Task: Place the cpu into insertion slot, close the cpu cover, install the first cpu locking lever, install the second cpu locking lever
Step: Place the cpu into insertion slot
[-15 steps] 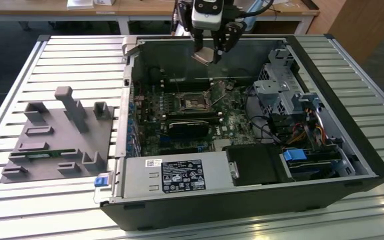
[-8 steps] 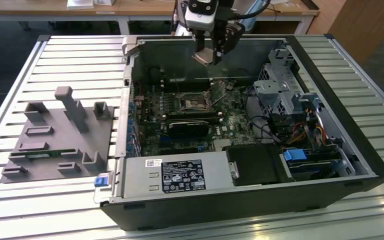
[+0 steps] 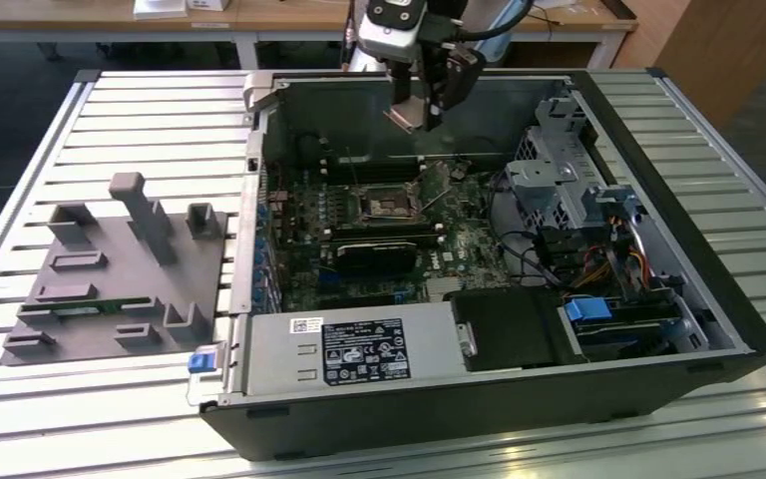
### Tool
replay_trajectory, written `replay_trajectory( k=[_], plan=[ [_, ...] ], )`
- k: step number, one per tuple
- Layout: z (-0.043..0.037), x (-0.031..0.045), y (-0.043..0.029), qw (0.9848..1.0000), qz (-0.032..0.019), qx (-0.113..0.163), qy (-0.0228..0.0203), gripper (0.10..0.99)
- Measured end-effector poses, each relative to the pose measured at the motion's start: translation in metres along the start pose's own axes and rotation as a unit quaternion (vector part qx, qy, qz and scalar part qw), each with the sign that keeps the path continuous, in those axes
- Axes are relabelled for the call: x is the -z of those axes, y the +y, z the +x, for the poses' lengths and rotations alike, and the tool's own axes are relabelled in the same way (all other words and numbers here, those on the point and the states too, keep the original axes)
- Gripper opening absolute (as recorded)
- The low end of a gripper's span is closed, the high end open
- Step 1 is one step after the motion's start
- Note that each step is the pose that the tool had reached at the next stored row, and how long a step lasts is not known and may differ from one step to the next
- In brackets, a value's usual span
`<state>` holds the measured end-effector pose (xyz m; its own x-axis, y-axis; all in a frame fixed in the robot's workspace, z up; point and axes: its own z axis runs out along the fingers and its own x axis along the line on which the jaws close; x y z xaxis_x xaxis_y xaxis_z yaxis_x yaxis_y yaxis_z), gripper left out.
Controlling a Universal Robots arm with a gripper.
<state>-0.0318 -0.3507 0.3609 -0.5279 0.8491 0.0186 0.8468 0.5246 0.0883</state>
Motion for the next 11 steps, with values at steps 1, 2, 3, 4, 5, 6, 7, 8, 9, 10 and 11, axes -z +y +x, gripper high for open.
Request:
replay_trajectory(
  k=[1, 2, 3, 4, 5, 6, 7, 8, 9, 10, 11],
  plan=[
    [0.0000, -0.0001, 0.0000, 1.0000, -0.0001, -0.006, -0.0005, 0.541],
    [0.0001, -0.0003, 0.0000, 0.9999, -0.0002, -0.011, -0.0010, 0.541],
    [0.0001, -0.0004, 0.0000, 0.9999, -0.0003, -0.016, -0.0014, 0.541],
    [0.0001, -0.0005, 0.0000, 0.9998, -0.0004, -0.021, -0.0018, 0.541],
    [0.0002, -0.0007, 0.0000, 0.9997, -0.0005, -0.026, -0.0023, 0.541],
    [0.0002, -0.0008, 0.0001, 0.9995, -0.0006, -0.031, -0.0027, 0.541],
    [0.0002, -0.0009, 0.0001, 0.9994, -0.0007, -0.035, -0.0032, 0.541],
    [0.0002, -0.0011, 0.0001, 0.9992, -0.0008, -0.041, -0.0036, 0.541],
    [0.0003, -0.0012, 0.0001, 0.9989, -0.0009, -0.046, -0.0041, 0.541],
    [0.0003, -0.0013, 0.0001, 0.9987, -0.0010, -0.051, -0.0045, 0.541],
    [0.0003, -0.0015, 0.0001, 0.9984, -0.0010, -0.055, -0.0049, 0.541]
  ],
)
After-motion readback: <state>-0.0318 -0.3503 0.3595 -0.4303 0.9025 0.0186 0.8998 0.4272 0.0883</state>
